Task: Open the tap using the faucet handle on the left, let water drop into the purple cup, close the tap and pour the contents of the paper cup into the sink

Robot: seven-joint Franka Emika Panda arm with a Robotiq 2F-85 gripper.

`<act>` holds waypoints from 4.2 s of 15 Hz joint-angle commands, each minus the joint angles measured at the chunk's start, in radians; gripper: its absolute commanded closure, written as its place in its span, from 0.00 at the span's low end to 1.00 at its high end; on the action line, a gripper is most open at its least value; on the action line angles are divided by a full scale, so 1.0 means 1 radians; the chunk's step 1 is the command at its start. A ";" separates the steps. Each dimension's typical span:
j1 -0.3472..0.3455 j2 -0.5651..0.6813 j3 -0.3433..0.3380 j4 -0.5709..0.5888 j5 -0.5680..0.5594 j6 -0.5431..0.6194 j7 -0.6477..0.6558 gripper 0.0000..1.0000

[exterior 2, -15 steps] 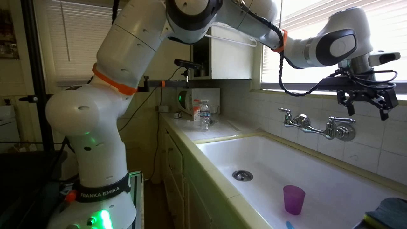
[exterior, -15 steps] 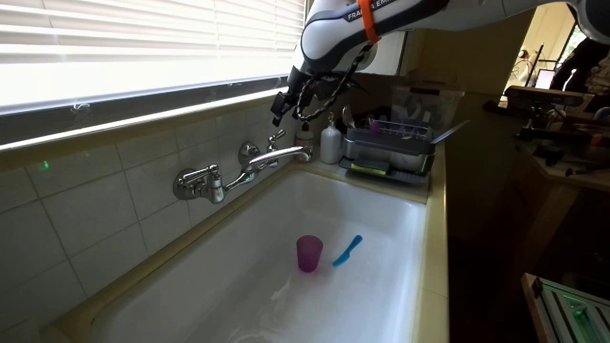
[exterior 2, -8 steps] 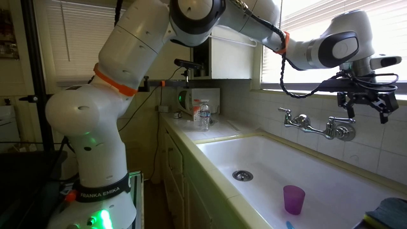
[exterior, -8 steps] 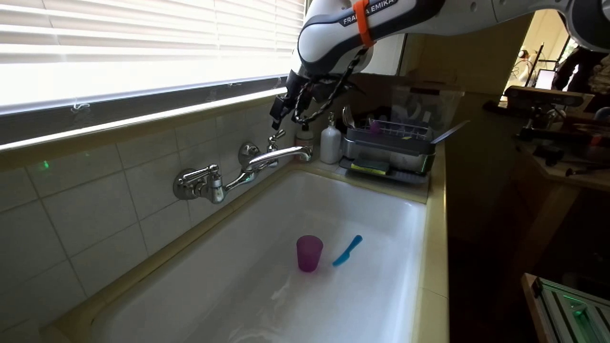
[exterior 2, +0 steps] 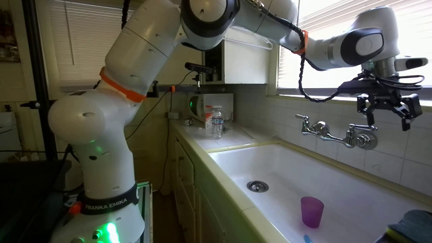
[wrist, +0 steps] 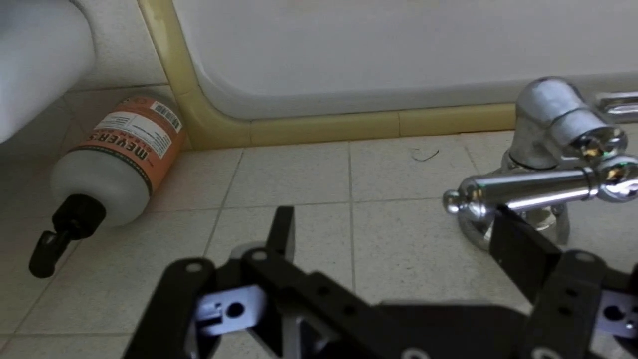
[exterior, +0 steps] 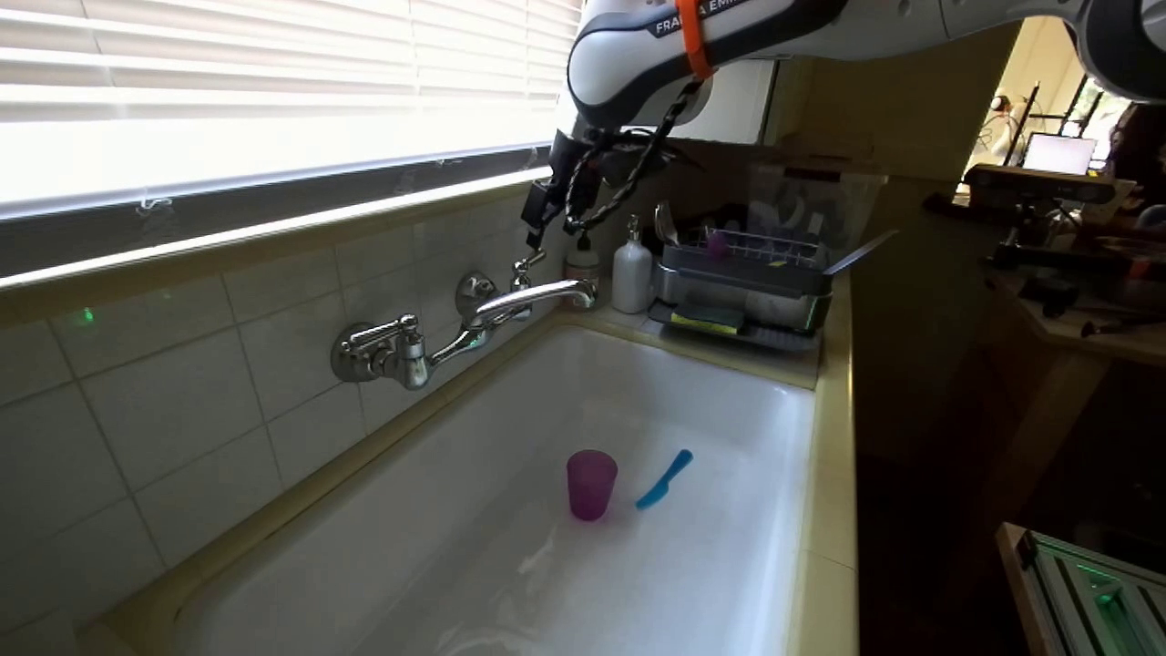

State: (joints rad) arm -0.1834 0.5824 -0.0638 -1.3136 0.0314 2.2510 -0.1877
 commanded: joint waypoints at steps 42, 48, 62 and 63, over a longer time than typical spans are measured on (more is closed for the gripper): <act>0.020 0.108 -0.035 0.168 -0.091 -0.229 0.063 0.00; 0.019 0.107 -0.034 0.171 -0.089 -0.219 0.065 0.00; 0.020 0.053 -0.055 0.140 -0.077 -0.179 0.077 0.00; 0.025 0.047 -0.061 0.135 -0.085 -0.182 0.083 0.00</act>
State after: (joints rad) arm -0.1736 0.6568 -0.1078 -1.1525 -0.0265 2.0914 -0.1274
